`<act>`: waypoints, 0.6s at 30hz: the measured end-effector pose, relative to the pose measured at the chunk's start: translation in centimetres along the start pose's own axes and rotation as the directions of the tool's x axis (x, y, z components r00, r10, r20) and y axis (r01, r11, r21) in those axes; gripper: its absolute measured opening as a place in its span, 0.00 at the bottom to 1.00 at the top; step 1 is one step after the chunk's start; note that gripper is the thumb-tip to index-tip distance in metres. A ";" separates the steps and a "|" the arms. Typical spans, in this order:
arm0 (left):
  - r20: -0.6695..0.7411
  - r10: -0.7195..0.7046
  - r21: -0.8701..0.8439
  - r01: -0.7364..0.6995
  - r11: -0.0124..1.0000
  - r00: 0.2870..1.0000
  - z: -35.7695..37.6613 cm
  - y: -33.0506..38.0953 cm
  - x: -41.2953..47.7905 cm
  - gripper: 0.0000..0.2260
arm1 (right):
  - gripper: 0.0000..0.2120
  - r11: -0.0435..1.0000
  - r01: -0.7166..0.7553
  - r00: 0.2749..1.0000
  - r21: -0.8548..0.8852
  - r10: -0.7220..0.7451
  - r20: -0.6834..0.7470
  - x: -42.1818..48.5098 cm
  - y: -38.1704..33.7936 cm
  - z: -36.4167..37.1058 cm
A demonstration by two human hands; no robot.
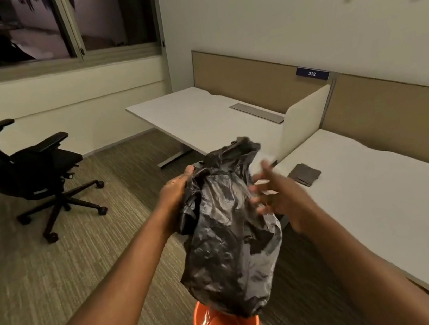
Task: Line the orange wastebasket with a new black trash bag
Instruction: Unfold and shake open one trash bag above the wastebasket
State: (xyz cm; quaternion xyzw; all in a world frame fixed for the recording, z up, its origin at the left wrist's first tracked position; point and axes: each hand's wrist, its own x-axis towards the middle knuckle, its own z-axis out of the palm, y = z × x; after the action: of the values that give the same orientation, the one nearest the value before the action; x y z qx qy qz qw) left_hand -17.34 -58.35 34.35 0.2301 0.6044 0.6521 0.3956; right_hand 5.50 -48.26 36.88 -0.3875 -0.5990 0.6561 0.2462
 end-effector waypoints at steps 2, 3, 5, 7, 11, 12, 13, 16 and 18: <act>0.015 -0.040 -0.036 0.041 0.999 0.999 0.9 -0.3 0.0 0.13 | 0.30 0.961 -0.002 0.981 -0.276 0.055 0.185 -0.5 1.5 2.1; 0.031 -0.070 -0.042 0.071 0.997 0.997 1.4 -0.6 0.0 0.15 | 0.27 0.928 0.011 0.972 -0.371 0.076 0.221 -0.5 2.2 3.0; 0.054 -0.096 -0.021 0.097 0.995 0.994 2.2 -1.0 0.2 0.14 | 0.18 0.868 0.043 0.975 -0.494 0.071 0.210 -0.3 3.1 4.4; 0.056 -0.095 0.010 0.095 0.995 0.994 2.1 -0.9 0.4 0.13 | 0.11 0.839 0.083 0.981 -0.538 0.025 0.191 0.3 3.6 4.6; -0.010 -0.099 0.016 0.099 0.995 0.995 -0.5 0.0 1.3 0.12 | 0.08 0.902 0.102 0.986 -0.420 -0.037 0.160 1.1 3.7 2.0; -0.023 -0.098 0.010 0.098 0.995 0.995 -1.4 0.2 1.5 0.11 | 0.08 0.917 0.089 0.988 -0.388 -0.032 0.150 1.2 3.6 1.1; -0.038 -0.095 -0.004 0.095 0.995 0.995 -2.1 0.4 1.7 0.11 | 0.08 0.930 0.073 0.990 -0.361 -0.024 0.138 1.3 3.6 0.4; -0.101 -0.092 -0.104 0.081 0.991 0.991 -3.3 0.7 2.1 0.12 | 0.12 0.991 -0.033 0.998 -0.132 0.040 0.052 2.1 3.9 -0.7; -0.154 -0.100 -0.177 0.073 0.982 0.983 -3.4 0.3 1.9 0.14 | 0.15 0.982 -0.126 0.991 0.138 0.130 -0.023 2.7 4.4 -0.7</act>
State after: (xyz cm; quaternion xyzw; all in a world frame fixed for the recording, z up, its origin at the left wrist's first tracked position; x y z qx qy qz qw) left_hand -21.20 -58.91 33.72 0.1151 0.5860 0.7000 0.3916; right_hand 5.10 -46.41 32.03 -0.4180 -0.5224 0.7037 0.2390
